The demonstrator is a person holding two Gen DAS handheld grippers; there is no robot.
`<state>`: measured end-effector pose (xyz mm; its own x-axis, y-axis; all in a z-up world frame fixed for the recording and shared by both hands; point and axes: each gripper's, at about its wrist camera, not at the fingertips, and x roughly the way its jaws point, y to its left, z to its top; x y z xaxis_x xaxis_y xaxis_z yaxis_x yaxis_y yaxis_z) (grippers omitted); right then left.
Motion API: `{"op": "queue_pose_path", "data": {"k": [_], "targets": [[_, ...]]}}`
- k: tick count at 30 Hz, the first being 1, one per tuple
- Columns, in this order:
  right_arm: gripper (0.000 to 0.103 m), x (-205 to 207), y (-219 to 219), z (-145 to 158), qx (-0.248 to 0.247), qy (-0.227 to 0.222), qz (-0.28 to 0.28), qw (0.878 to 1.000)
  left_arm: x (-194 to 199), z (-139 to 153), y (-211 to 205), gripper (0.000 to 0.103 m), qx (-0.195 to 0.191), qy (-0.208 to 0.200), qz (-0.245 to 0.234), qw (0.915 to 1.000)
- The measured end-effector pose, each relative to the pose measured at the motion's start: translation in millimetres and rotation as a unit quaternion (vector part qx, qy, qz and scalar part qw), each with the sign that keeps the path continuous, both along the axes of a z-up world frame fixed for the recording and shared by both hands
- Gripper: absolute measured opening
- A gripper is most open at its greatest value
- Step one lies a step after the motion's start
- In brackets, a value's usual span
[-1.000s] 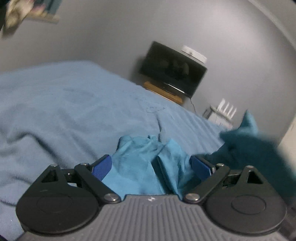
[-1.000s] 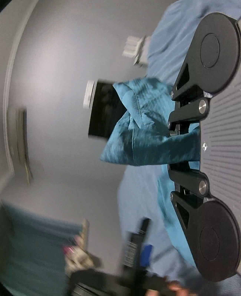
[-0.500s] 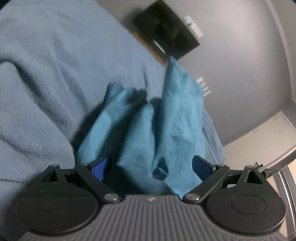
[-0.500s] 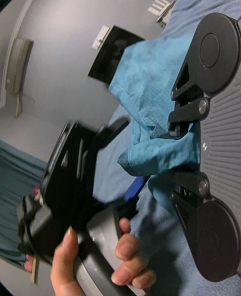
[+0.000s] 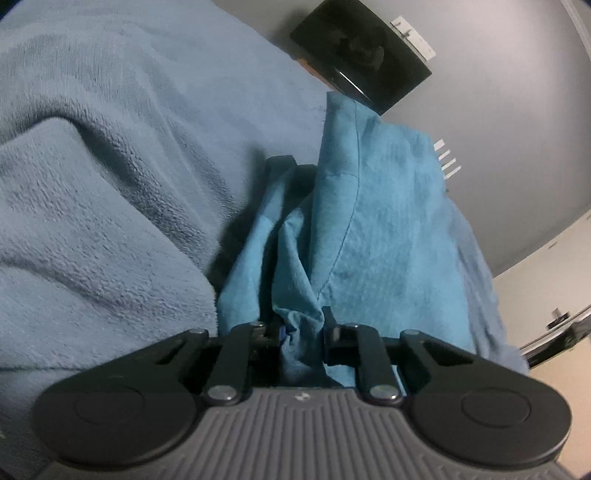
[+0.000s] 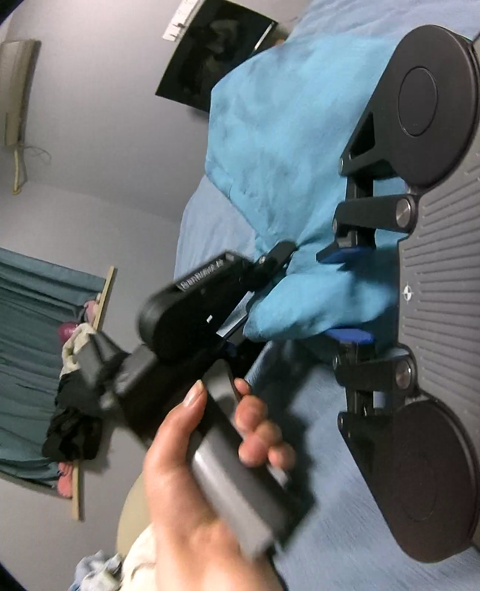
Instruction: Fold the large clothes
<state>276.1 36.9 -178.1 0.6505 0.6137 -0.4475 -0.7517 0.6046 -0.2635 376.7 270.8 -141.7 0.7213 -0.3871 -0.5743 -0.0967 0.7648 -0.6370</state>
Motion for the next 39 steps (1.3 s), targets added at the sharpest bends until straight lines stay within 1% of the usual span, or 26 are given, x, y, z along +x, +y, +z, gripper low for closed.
{"op": "queue_pose_path", "data": {"k": [1,3,4,5,6,7,9,11,12,14,15,17,18,19,20,22,23,25,27,28,31,33,35,36,38,39], "targets": [[0.04,0,-11,7,0.008,0.005,0.001,1.0,0,0,0,0.014,0.002,0.0,0.001,1.0],[0.04,-3,-42,23,0.042,0.011,0.004,0.999,2,1,-3,0.014,0.003,0.002,0.002,1.0],[0.04,7,-52,32,0.058,0.009,-0.007,0.998,3,2,-5,0.014,0.009,0.002,0.002,1.0],[0.039,13,-68,39,0.07,0.004,-0.029,0.997,2,2,-7,0.014,0.015,0.002,0.002,0.9999],[0.038,23,-79,45,0.079,-0.007,-0.063,0.995,3,3,-9,0.014,0.022,0.001,0.003,0.9998],[0.038,26,-90,48,0.081,-0.015,-0.093,0.992,3,4,-12,0.014,0.03,0.001,0.003,0.9995],[0.036,56,-103,45,0.074,-0.018,-0.16,0.984,3,5,-17,0.014,0.044,0.001,0.002,0.999],[0.035,81,-108,34,0.075,0.001,-0.175,0.982,7,5,-21,0.014,0.054,0.003,0.001,0.9986],[0.035,89,-104,27,0.063,-0.005,-0.173,0.983,8,5,-22,0.014,0.058,0.005,0.0,0.9983],[0.035,100,-90,14,0.02,-0.035,-0.167,0.985,9,3,-24,0.014,0.064,0.01,0.0,0.9979],[0.035,107,-85,10,0.011,-0.037,-0.168,0.985,10,2,-25,0.014,0.067,0.012,-0.001,0.9977],[0.033,122,-82,10,0.018,-0.012,-0.176,0.984,14,3,-29,0.014,0.069,0.013,-0.001,0.9975],[0.033,129,-81,14,0.023,-0.001,-0.178,0.984,15,-1,-23,0.014,0.068,0.014,-0.002,0.9976],[0.031,138,-78,17,0.021,-0.002,-0.173,0.985,16,-2,-23,0.014,0.067,0.016,-0.003,0.9976],[0.03,146,-69,15,0.014,-0.013,-0.168,0.986,17,-3,-22,0.014,0.067,0.017,-0.005,0.9976],[0.03,157,-62,23,0.002,-0.042,-0.158,0.987,19,-3,-22,0.014,0.067,0.018,-0.008,0.9976],[0.03,157,-62,27,0.001,-0.049,-0.158,0.986,19,-3,-23,0.014,0.067,0.019,-0.009,0.9975],[0.03,172,-59,34,0.004,-0.061,-0.168,0.984,21,-3,-23,0.014,0.068,0.02,-0.01,0.9974],[0.03,201,-49,36,0.0,-0.069,-0.183,0.981,23,-2,-24,0.014,0.071,0.021,-0.01,0.9972],[0.03,223,-41,33,-0.004,-0.069,-0.191,0.979,24,-2,-24,0.014,0.074,0.021,-0.011,0.997],[0.031,260,-30,34,-0.019,-0.065,-0.221,0.973,29,-3,-26,0.015,0.078,0.022,-0.011,0.9966],[0.037,283,-27,33,-0.02,-0.059,-0.247,0.967,32,-3,-27,0.015,0.081,0.022,-0.01,0.9964],[0.05,302,-35,38,0.007,-0.027,-0.276,0.961,35,-3,-28,0.015,0.081,0.024,-0.009,0.9963],[0.052,309,-42,42,0.028,-0.006,-0.284,0.958,36,-4,-29,0.015,0.082,0.026,-0.01,0.9963],[0.072,320,-66,50,0.09,0.029,-0.3,0.949,38,-4,-31,0.015,0.083,0.028,-0.011,0.9961],[0.076,323,-79,51,0.112,0.046,-0.305,0.945,39,-4,-31,0.015,0.083,0.03,-0.012,0.996]]}}
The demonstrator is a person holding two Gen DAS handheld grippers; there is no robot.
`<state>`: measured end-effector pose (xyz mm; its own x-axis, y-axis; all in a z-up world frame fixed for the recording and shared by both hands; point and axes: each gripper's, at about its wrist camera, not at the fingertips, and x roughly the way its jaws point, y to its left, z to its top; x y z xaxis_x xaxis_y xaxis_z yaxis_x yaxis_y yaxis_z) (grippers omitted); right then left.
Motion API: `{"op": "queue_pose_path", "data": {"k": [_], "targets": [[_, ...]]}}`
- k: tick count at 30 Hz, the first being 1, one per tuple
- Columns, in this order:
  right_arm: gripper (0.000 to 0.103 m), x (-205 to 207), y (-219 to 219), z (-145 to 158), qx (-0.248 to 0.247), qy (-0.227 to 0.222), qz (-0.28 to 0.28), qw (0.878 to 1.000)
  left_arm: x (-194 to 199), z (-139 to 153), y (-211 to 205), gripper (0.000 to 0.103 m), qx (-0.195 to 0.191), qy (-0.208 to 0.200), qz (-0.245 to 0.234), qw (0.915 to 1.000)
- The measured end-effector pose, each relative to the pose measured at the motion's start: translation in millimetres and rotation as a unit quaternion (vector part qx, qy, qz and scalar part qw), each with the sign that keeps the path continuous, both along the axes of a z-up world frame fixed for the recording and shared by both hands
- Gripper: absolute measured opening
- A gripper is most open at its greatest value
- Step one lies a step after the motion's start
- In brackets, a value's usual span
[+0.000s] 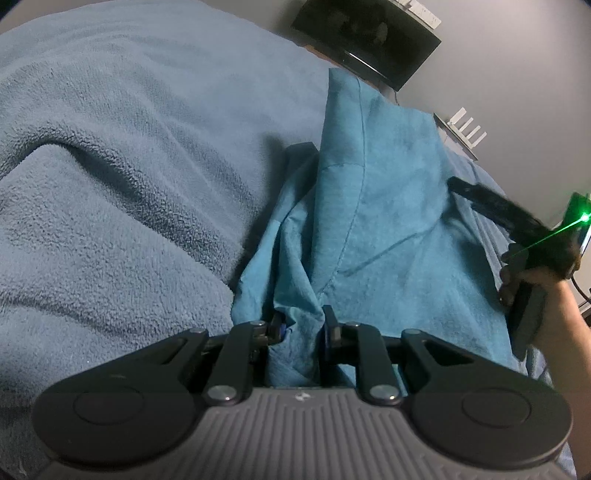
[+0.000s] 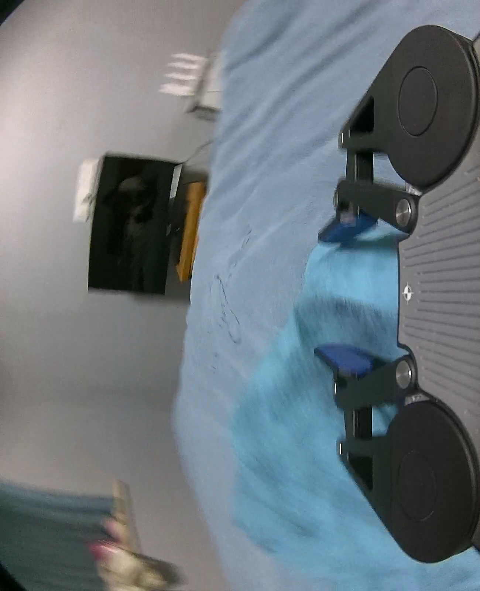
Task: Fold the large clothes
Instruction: 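Fold the held jacket over with the right gripper while the left gripper holds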
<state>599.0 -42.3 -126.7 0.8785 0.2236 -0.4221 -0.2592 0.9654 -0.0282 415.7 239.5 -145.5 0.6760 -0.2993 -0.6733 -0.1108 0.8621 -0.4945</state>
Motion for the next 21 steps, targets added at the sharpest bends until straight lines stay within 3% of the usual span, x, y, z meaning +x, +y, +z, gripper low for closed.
{"op": "queue_pose_path", "data": {"k": [2,3,6,9,14,16,18,20,21], "targets": [[0.096,11,-23,0,0.057,0.042,-0.004,0.997,2,0,-1,0.015,0.0,0.002,0.0,1.0],[0.098,17,-35,-2,0.08,0.074,0.0,0.994,3,1,-2,0.015,0.001,0.002,0.0,1.0],[0.101,28,-63,-12,0.147,0.157,0.033,0.976,4,1,0,0.015,0.004,0.003,-0.004,1.0],[0.103,40,-75,-32,0.207,0.251,0.076,0.942,6,2,0,0.015,0.006,0.006,-0.005,0.9999],[0.103,56,-85,-62,0.291,0.286,0.087,0.909,11,-3,3,0.015,-0.003,0.009,-0.002,1.0],[0.096,53,-85,-69,0.3,0.269,0.092,0.911,14,-3,0,0.015,0.002,0.01,-0.004,0.9999],[0.084,41,-85,-68,0.283,0.234,0.096,0.925,16,-2,-7,0.015,0.019,0.005,-0.007,0.9998],[0.068,31,-86,-63,0.277,0.211,0.089,0.933,17,2,-20,0.015,0.053,-0.003,-0.012,0.9985],[0.066,24,-87,-61,0.275,0.2,0.087,0.936,18,3,-27,0.015,0.073,-0.006,-0.015,0.9972]]}}
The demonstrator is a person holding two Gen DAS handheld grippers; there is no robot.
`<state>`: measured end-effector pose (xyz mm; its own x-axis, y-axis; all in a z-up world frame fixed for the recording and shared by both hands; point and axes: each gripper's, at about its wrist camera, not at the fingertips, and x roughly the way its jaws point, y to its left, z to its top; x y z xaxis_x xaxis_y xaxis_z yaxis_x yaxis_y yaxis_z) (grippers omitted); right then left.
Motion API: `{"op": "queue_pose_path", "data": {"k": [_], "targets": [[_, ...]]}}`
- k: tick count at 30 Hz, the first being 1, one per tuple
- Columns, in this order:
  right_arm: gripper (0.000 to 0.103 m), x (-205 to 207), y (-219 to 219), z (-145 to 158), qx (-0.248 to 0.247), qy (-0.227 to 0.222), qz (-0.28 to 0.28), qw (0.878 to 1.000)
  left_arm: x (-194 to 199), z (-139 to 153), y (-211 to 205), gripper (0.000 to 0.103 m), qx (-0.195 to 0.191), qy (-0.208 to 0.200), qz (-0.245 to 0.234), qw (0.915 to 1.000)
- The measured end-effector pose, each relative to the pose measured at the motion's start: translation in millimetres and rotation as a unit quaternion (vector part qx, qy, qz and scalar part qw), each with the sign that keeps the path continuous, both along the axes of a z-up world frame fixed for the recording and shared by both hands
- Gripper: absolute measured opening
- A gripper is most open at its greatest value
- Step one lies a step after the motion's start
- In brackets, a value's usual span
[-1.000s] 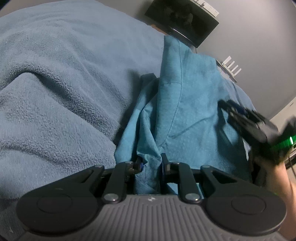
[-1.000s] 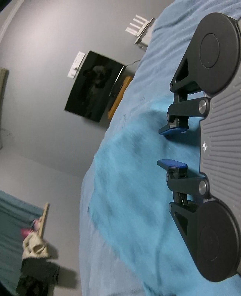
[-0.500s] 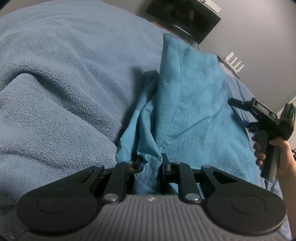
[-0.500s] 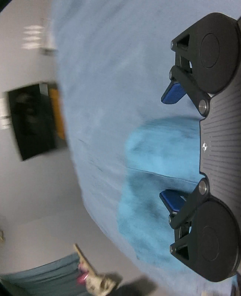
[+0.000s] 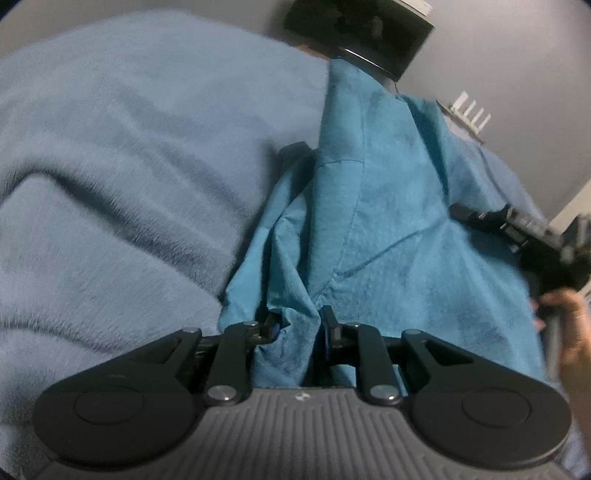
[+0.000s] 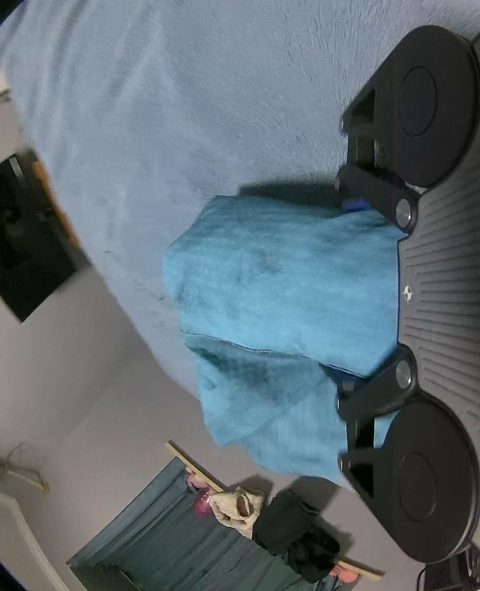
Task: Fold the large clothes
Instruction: 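Fold the held jacket over with the right gripper while the left gripper holds, then lay the folded jacket edge onto the bundle and open the right gripper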
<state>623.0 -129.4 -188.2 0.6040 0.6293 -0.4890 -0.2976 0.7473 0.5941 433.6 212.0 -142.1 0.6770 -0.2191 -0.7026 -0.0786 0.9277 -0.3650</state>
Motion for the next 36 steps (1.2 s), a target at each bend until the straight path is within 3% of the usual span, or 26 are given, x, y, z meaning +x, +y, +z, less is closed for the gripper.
{"op": "queue_pose_path", "data": {"k": [3,7,10,13,16,18,19,20,22,24,28,30,34,36], "targets": [[0.06,-25,-8,15,0.0,-0.03,-0.016,0.999,3,2,-18,0.015,0.018,-0.009,-0.003,0.9998],[0.058,-52,-44,43,0.0,-0.049,-0.044,0.998,12,1,-46,0.015,-0.018,-0.015,-0.032,0.9992],[0.057,-52,-84,71,-0.029,-0.055,-0.042,0.997,19,0,-82,0.015,-0.05,-0.018,-0.08,0.9954],[0.057,-38,-128,103,-0.078,-0.066,-0.056,0.993,23,0,-124,0.015,-0.016,-0.017,-0.12,0.9924],[0.059,-21,-163,129,-0.119,-0.077,-0.096,0.985,23,0,-156,0.015,-0.007,-0.025,-0.155,0.9876],[0.066,-6,-178,135,-0.159,-0.072,-0.109,0.979,24,-1,-169,0.015,-0.017,-0.026,-0.172,0.9845],[0.075,2,-183,133,-0.183,-0.059,-0.123,0.974,23,-1,-173,0.015,-0.017,-0.027,-0.178,0.9835],[0.081,9,-184,129,-0.204,-0.044,-0.143,0.968,22,-3,-171,0.015,-0.015,-0.029,-0.183,0.9826],[0.083,14,-175,122,-0.251,-0.045,-0.196,0.947,21,-2,-169,0.015,-0.022,-0.042,-0.19,0.9807],[0.09,-2,-174,119,-0.275,-0.092,-0.221,0.931,21,1,-161,0.015,-0.048,-0.052,-0.189,0.9795],[0.09,-63,-173,108,-0.259,-0.156,-0.187,0.935,23,6,-146,0.016,-0.057,-0.066,-0.17,0.9816],[0.09,-111,-176,100,-0.274,-0.182,-0.17,0.929,25,4,-142,0.016,-0.074,-0.061,-0.164,0.9818],[0.092,-202,-184,85,-0.277,-0.185,-0.167,0.928,23,-1,-147,0.02,-0.083,-0.055,-0.16,0.9822],[0.094,-241,-187,77,-0.268,-0.17,-0.163,0.934,28,-3,-157,0.026,-0.081,-0.056,-0.152,0.9834]]}}
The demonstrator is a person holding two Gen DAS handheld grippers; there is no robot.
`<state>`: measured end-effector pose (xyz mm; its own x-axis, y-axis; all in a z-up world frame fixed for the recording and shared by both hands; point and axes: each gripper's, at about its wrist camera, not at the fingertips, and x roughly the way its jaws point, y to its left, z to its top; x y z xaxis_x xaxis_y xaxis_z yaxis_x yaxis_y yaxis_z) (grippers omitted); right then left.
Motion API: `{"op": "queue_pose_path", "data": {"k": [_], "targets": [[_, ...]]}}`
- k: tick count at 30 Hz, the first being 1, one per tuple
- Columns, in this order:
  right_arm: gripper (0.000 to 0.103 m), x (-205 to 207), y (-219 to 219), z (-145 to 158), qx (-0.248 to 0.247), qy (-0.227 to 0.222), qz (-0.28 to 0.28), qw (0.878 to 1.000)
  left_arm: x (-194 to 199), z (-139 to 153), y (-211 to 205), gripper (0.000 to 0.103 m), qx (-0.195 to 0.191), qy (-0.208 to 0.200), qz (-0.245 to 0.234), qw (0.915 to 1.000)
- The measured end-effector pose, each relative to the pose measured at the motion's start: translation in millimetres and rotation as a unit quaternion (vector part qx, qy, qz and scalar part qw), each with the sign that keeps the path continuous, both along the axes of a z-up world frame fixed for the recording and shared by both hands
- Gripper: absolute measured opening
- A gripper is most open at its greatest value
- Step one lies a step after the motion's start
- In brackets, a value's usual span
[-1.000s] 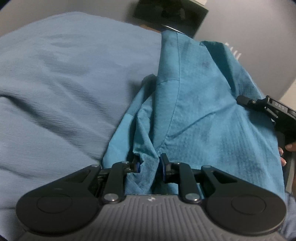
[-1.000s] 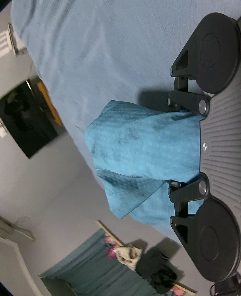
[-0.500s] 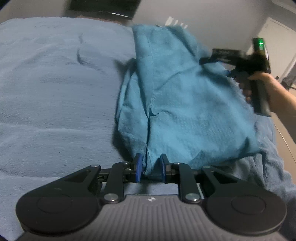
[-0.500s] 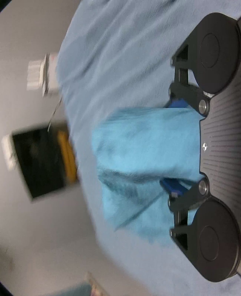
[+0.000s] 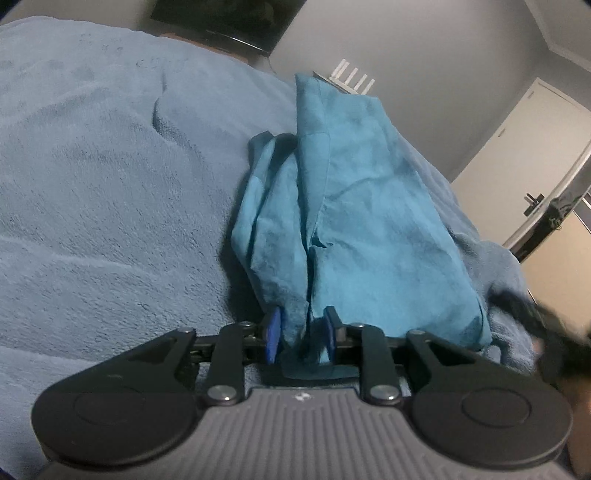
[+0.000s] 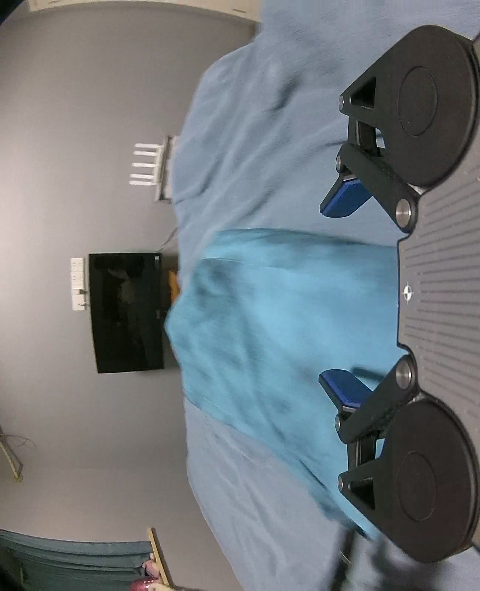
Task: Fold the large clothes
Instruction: 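Lay the folded jacket edge onto the bundle and open the right gripper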
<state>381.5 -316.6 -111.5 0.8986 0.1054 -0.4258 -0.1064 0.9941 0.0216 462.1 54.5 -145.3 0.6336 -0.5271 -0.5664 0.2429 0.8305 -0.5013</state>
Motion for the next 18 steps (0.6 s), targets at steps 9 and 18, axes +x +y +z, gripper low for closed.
{"op": "queue_pose_path", "data": {"k": [9,18], "targets": [[0.074,-27,32,-51,-0.077,0.075,0.015,0.994,5,-18,-5,0.047,-0.032,0.017,0.021,0.9991],[0.033,-6,9,-68,-0.076,0.091,-0.085,0.989,0,-20,-40,0.026,0.062,0.012,-0.024,0.9977]]}}
